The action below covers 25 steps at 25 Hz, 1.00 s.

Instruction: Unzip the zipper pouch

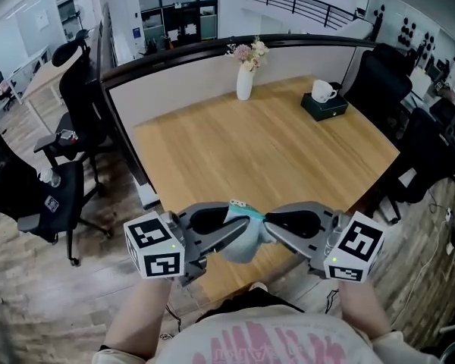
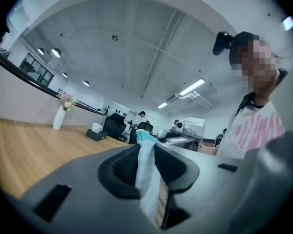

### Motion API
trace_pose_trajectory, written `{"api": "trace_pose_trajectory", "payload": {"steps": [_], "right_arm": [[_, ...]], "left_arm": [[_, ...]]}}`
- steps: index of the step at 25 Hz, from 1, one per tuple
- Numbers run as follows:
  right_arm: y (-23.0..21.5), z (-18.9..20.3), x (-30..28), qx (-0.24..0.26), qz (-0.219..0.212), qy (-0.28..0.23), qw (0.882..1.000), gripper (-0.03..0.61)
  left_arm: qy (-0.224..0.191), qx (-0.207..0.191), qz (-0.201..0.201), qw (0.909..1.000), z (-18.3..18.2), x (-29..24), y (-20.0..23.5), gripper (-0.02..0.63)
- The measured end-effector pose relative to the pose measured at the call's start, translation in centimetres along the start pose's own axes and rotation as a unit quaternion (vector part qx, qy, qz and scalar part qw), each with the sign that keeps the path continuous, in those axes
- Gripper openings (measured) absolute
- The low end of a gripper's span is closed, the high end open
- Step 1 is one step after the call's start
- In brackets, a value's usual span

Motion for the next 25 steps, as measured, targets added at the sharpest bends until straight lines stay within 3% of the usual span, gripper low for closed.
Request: {"api": "trace_pose_trajectory", "payload": {"steps": [2,6,10,12,15,18,22,25], "right_arm": [[0.2,-0.3,-0.2,0.003,-0.001,0.000,1.000,0.021],[0.0,-0.9,-0.7,-0.008,0.013,0.005,1.000,0.048],[-0.1,-2.7,-0.8,-0.008,0.032,0.010,0.999,0.177],[0.3,-4.5,-1.1,0.009,0.036,0.003,0.999,0.189],[0.8,-6.8,-2.8,0.031,0.047,-0.003,0.998,0.169],[0.9,-7.9,-5.4,0.050,0.065,0.007,0.997,0.141],[0.7,-7.7,-7.5,0.106,0.104,0.050,0.988,0.140],[0.7,-7.3,-8.0,0.111,0.111,0.059,0.986,0.118]], "left_arm": [[-0.019,-0.011,-0.012,0.9997,-0.2,0.5,-0.4,0.028],[-0.044,-0.041,-0.056,0.9966,-0.6,1.4,-0.7,0.009],[-0.039,-0.099,-0.119,0.9871,-1.1,1.9,-0.8,0.009],[-0.034,-0.128,-0.155,0.9790,-1.5,2.1,-0.7,0.009],[-0.020,-0.181,-0.217,0.9590,-2.3,2.1,-0.4,0.009],[-0.013,-0.205,-0.266,0.9420,-2.7,1.9,0.1,0.009],[-0.006,-0.227,-0.296,0.9279,-2.8,2.1,0.8,0.008],[-0.006,-0.236,-0.312,0.9205,-2.4,2.3,1.0,0.008]]}}
Point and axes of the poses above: the fingertips, and each gripper's own axes: x backward along the fingers, y to its left, z out of its underside, the point moved 2 cm from there along x, backward along the fingers, and after that the axes turned 5 degrees about y, right-handed, at the moved point
